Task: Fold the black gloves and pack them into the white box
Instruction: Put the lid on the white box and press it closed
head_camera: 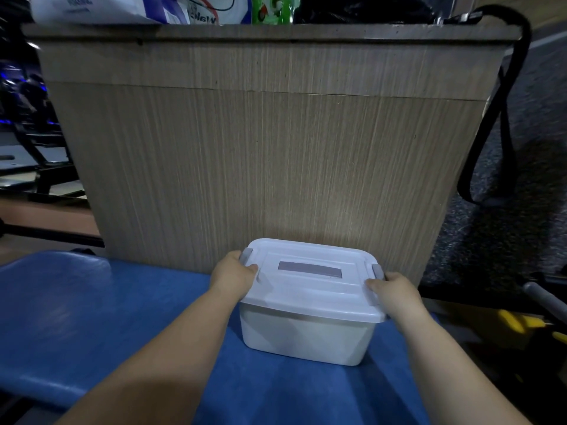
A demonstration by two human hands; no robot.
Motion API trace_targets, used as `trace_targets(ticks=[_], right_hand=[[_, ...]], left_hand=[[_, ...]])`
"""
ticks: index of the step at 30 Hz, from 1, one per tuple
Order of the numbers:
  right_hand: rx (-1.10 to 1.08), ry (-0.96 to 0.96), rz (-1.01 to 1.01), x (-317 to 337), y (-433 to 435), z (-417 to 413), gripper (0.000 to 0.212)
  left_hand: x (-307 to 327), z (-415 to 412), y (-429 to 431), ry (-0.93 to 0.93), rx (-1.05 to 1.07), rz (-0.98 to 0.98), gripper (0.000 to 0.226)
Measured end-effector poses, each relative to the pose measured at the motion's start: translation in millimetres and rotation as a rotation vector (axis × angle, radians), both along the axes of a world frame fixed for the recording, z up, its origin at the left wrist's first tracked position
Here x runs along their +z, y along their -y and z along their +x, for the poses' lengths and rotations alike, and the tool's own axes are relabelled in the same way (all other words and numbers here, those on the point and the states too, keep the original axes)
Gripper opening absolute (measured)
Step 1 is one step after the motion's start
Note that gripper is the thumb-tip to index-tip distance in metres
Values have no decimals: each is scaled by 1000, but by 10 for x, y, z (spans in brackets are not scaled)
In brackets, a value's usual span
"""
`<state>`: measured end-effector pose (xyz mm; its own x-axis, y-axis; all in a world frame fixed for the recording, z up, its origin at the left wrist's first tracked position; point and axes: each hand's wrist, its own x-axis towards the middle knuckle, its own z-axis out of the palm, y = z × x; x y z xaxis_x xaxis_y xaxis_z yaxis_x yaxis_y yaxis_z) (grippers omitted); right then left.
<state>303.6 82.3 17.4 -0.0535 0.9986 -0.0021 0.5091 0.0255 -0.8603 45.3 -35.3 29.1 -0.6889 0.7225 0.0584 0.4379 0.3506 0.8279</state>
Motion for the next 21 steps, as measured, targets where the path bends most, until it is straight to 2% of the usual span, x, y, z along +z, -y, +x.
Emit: trace_targets(ticks=[4, 8, 14, 21], right_hand=[[74, -302, -79, -67, -1, 27, 43], [194, -492, -121, -38, 94, 55, 25], [263, -569, -109, -42, 170, 4, 26], [373, -552, -112, -98, 380, -443, 25]], left_hand=[[-30, 147, 122, 89, 48, 78, 39], [-24, 269, 239, 78, 59, 105, 43], [-45, 401, 409, 71, 99, 76, 49], [-85, 66, 726, 48, 216, 71, 56]])
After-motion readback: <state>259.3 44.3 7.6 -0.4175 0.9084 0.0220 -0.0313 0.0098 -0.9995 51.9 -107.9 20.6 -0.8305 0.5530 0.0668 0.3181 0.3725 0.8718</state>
